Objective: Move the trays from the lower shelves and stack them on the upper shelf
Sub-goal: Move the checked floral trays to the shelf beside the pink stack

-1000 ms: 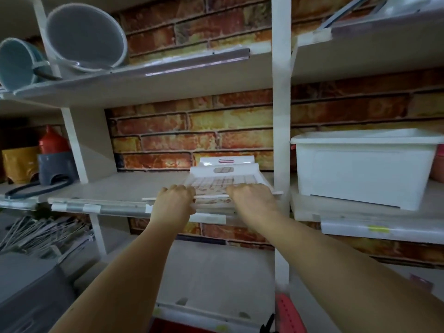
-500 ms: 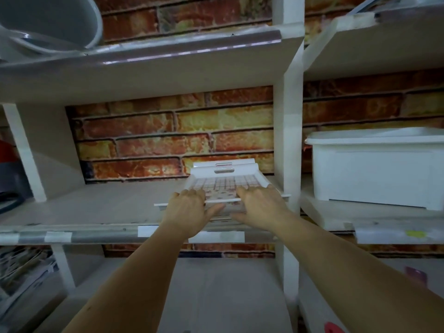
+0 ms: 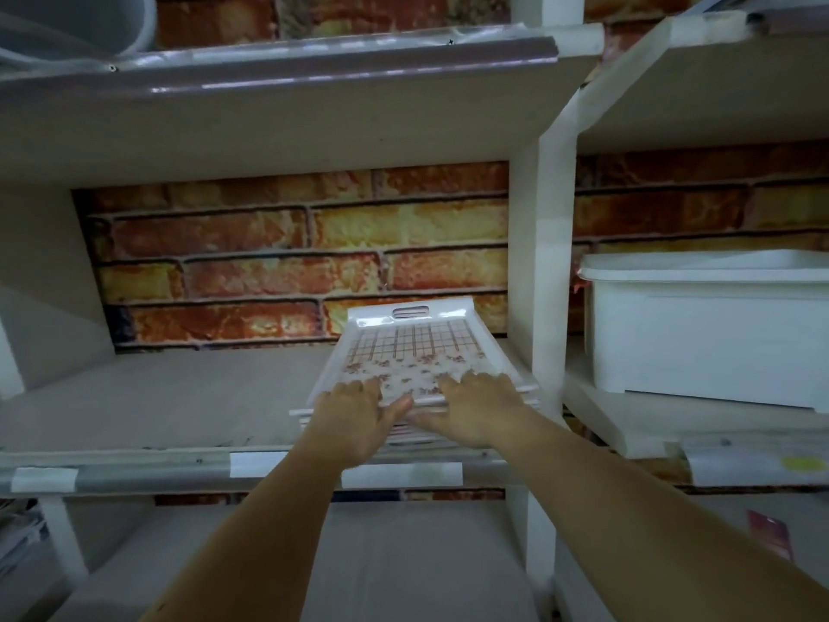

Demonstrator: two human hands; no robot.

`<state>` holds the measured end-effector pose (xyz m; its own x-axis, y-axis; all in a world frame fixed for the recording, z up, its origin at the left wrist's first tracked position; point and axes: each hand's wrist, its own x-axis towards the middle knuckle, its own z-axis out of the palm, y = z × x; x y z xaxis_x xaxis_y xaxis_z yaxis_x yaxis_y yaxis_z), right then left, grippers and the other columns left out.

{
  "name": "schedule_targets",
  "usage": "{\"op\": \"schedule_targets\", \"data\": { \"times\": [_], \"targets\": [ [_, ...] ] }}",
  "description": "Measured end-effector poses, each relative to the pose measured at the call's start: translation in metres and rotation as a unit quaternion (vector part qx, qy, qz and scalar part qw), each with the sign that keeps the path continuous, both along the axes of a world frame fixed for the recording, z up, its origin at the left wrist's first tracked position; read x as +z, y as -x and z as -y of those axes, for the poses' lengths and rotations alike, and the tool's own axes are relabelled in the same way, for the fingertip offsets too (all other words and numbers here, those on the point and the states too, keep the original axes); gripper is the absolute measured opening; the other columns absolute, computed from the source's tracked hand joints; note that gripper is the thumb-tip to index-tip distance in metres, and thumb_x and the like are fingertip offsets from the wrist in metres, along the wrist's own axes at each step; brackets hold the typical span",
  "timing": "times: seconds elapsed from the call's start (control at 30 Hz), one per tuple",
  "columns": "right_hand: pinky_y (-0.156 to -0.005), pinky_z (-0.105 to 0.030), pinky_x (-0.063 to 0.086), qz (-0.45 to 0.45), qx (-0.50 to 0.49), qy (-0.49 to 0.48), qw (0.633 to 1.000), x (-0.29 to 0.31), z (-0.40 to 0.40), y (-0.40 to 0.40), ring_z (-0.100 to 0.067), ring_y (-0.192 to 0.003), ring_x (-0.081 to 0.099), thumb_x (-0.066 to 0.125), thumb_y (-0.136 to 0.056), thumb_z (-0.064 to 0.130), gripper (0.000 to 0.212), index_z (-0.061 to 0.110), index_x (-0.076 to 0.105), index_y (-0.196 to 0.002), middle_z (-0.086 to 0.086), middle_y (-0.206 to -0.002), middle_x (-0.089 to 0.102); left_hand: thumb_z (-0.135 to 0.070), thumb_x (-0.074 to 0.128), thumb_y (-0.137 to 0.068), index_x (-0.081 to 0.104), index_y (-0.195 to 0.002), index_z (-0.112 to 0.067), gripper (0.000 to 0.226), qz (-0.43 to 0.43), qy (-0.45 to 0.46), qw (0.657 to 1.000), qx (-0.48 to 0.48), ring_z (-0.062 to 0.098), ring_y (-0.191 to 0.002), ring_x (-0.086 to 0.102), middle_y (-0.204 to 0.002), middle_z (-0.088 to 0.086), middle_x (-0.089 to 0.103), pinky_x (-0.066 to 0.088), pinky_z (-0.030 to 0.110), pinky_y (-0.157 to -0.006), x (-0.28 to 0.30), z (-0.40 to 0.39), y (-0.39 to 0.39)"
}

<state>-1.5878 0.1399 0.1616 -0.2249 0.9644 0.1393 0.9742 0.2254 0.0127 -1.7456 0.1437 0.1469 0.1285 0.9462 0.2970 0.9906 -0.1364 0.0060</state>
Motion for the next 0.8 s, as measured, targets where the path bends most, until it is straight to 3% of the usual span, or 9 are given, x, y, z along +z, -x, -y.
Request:
{"op": "schedule_targets", "data": {
  "times": [0.13, 0.43, 0.63, 0.8],
  "targets": [
    [-0.106, -0.04, 0.027, -0.01, -0.007, 0.019, 1.0, -0.014, -0.011, -0.009, -0.027, -0.128, 0.04, 0.035, -0.088, 0.069, 0.074, 0.019, 0.032, -0.143, -0.01, -0.14, 0.044, -0.057, 0.019, -0.096, 0.042, -0.132, -0.013, 0.062, -0.054, -0.008, 0.998, 0.013, 0.024, -0.122, 0.045, -0.133, 0.009, 0.05, 0.034, 0.036, -0.102, -0.014, -0.012, -0.009],
    [-0.105, -0.04, 0.028, -0.009, -0.016, 0.019, 1.0, -0.018, -0.009, -0.007, -0.027, -0.129, 0.04, 0.021, -0.09, 0.071, 0.077, 0.016, 0.035, -0.142, -0.012, -0.139, 0.045, -0.055, 0.021, -0.097, 0.044, -0.131, -0.011, 0.061, -0.027, 0.0, 1.0, 0.008, 0.025, -0.123, 0.045, -0.133, 0.01, 0.051, 0.033, 0.036, -0.103, -0.016, -0.011, -0.007],
    [-0.107, -0.041, 0.024, -0.036, -0.028, 0.009, 0.999, -0.021, -0.009, -0.006, -0.026, -0.131, 0.038, 0.013, -0.096, 0.061, 0.068, 0.018, 0.035, -0.143, -0.012, -0.142, 0.044, -0.055, 0.02, -0.097, 0.045, -0.128, -0.011, 0.059, -0.016, -0.004, 1.0, 0.015, 0.024, -0.122, 0.045, -0.132, 0.009, 0.052, 0.033, 0.036, -0.103, -0.016, -0.009, -0.009],
    [-0.111, -0.044, 0.019, -0.092, -0.026, 0.065, 0.993, -0.011, -0.015, -0.006, -0.026, -0.137, 0.034, 0.009, -0.095, 0.063, 0.07, 0.022, 0.034, -0.146, -0.006, -0.15, 0.038, -0.055, 0.021, -0.097, 0.047, -0.13, -0.009, 0.062, 0.035, 0.027, 0.999, 0.014, 0.027, -0.123, 0.046, -0.134, 0.012, 0.051, 0.032, 0.038, -0.103, -0.009, -0.008, -0.01]
  ]
}}
